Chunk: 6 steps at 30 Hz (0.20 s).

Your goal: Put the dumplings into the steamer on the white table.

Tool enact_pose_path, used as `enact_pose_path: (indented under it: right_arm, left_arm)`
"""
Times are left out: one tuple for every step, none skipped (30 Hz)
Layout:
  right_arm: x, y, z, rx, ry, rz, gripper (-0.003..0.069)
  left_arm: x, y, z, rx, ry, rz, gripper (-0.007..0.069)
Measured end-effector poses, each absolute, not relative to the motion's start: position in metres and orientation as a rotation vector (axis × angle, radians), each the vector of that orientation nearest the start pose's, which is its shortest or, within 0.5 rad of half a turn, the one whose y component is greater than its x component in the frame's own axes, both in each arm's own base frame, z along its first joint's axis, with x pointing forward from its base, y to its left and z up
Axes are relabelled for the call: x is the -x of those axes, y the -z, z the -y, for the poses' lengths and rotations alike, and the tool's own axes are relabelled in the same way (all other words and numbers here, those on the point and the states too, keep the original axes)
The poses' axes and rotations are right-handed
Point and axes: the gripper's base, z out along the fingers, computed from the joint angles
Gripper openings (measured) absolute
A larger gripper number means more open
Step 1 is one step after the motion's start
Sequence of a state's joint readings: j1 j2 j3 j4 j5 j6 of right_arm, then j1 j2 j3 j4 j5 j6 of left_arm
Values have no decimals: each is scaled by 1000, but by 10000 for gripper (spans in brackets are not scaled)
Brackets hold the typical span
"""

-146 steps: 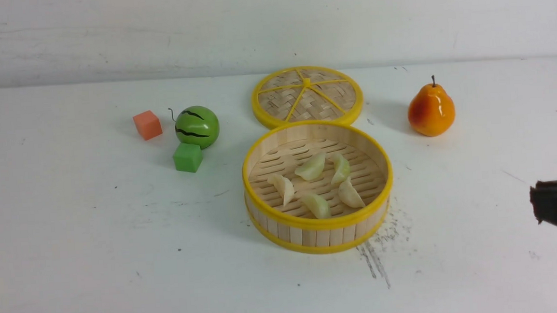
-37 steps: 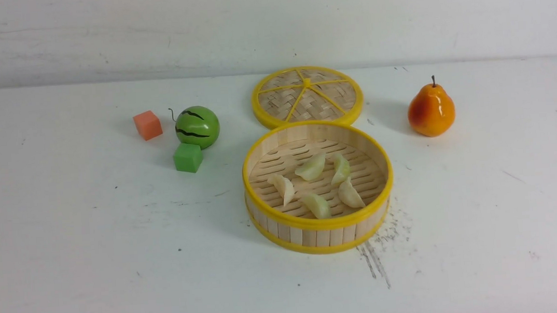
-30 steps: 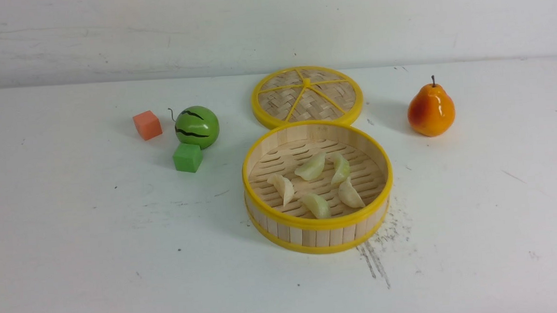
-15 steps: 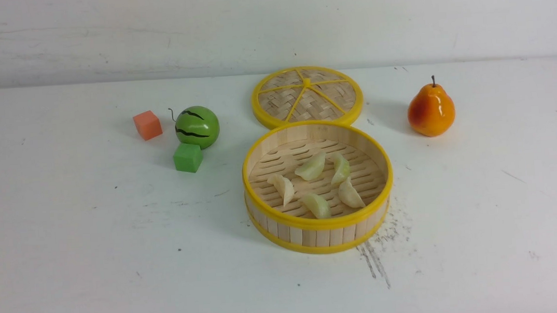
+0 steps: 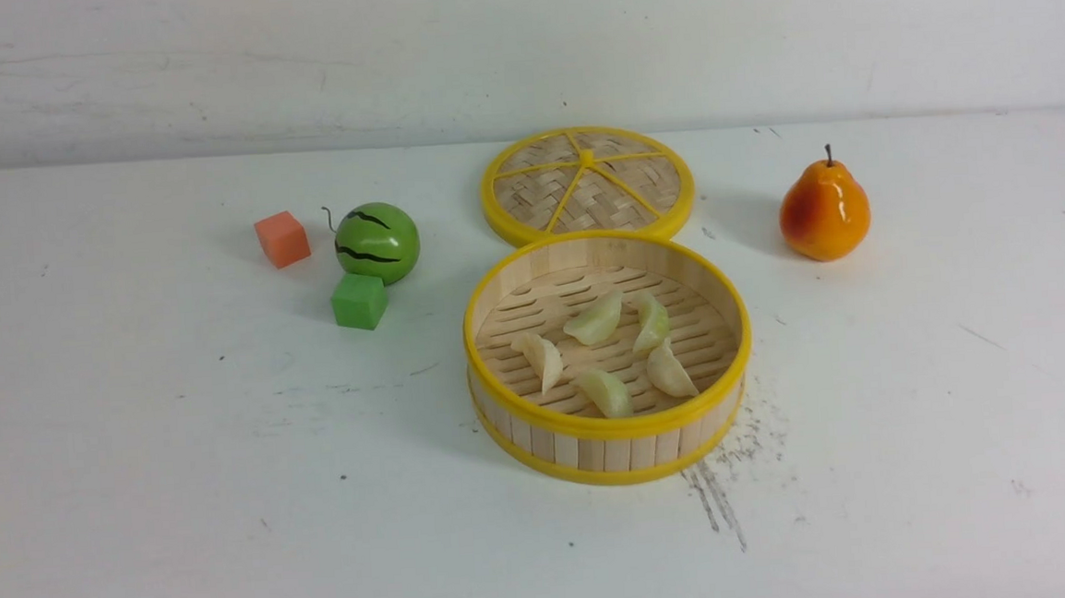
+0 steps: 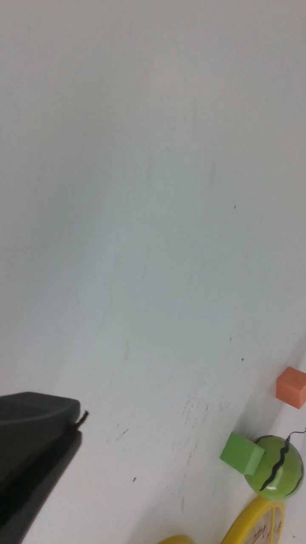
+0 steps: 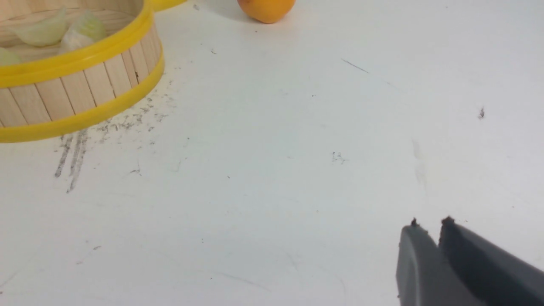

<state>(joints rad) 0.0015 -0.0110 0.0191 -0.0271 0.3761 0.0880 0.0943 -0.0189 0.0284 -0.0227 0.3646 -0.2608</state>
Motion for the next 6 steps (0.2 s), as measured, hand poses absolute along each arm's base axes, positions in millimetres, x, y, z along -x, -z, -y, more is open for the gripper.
enact_pose_path:
  right_arm:
    - [-52,-174,1,-64,-35,-1867,78]
    - [-52,-174,1,-64,-35,-1867,79]
    - [-52,-174,1,-64,-35,-1867,79]
    - [-52,-174,1,-64,-35,-1867,81]
    - [-52,-174,1,-64,-35,-1867,83]
    - [-52,-174,1,-64,-35,-1867,85]
  left_arm:
    - [-52,-172,-4,342,137,-1828,-8]
    - [-52,-172,-4,342,137,-1828,-7]
    - [-52,-172,-4,342,137,-1828,-7]
    - [-52,-172,-4,342,137,-1828,-6]
    - [-52,-172,-4,342,137,-1828,-6]
    - [-52,-172,-4,342,137,-1828,-4]
